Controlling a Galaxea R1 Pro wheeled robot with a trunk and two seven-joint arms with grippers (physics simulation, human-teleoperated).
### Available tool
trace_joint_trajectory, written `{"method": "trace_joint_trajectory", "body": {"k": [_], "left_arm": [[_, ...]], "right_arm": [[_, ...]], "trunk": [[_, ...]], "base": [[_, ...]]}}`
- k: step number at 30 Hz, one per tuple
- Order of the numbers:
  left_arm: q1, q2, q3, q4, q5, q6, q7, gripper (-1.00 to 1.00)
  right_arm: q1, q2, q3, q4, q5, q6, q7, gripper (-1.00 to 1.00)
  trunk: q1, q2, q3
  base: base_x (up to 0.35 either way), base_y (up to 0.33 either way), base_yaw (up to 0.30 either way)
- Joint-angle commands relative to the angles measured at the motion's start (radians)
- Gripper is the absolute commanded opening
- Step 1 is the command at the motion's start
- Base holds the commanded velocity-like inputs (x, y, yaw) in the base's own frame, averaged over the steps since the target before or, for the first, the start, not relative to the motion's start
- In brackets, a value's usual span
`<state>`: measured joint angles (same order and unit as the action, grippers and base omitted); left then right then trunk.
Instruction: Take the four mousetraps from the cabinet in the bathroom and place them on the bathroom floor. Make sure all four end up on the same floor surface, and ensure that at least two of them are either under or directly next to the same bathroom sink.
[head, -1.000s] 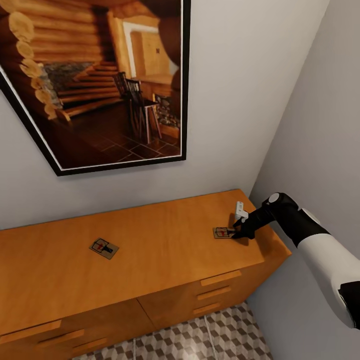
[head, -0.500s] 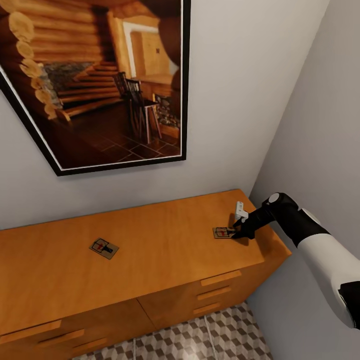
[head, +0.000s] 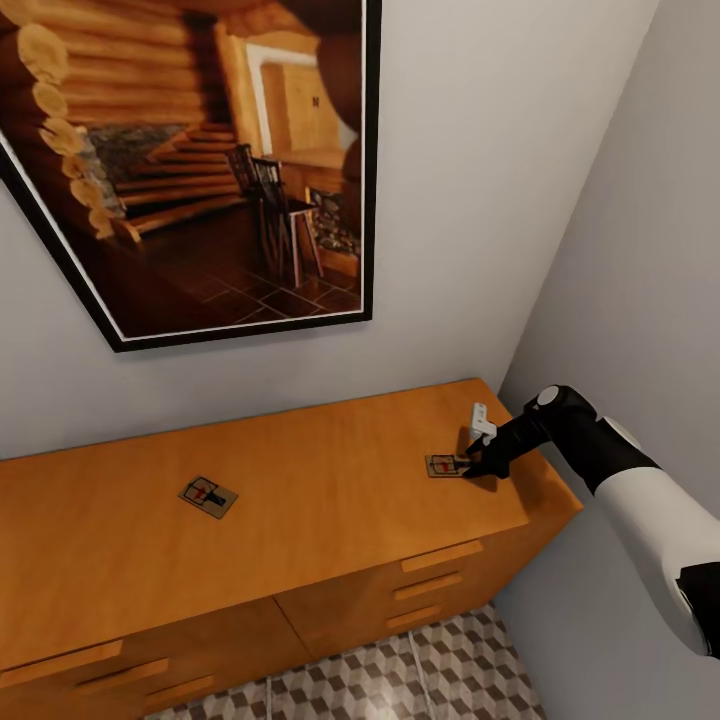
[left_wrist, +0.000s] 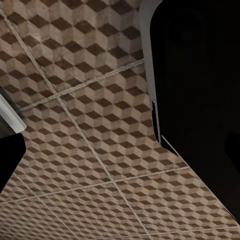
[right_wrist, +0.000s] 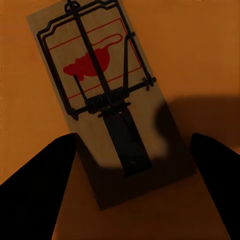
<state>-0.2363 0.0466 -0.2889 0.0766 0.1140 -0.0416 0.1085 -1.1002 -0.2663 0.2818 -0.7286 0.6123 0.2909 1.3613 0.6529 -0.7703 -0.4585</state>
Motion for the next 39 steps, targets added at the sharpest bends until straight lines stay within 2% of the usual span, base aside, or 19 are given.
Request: {"method": "trace_joint_trajectory", "body": {"k": [1, 33, 39], "left_arm": [[-0.001, -0.001, -0.009, 0.003, 0.010, -0.004, 0.000, 1.00], [-0.001, -0.001, -0.008, 0.003, 0.010, -0.004, 0.000, 1.00], [-0.001, -0.001, -0.008, 0.003, 0.010, -0.004, 0.000, 1.00]], "right_arm": [[0.000, -0.001, 0.004, 0.030, -0.001, 0.013, 0.006, -1.00], [0.000, 0.001, -0.005, -0.008, -0.007, 0.024, 0.012, -1.00], [0.000, 0.001, -0.006, -0.030, -0.020, 0.040, 0.012, -1.00]], "trunk": [[0.000, -0.001, -0.001], [0.000, -0.001, -0.001], [0.000, -0.001, -0.001]], "base": [[0.000, 0.000, 0.000], [0.000, 0.000, 0.000], [0.000, 0.000, 0.000]]}}
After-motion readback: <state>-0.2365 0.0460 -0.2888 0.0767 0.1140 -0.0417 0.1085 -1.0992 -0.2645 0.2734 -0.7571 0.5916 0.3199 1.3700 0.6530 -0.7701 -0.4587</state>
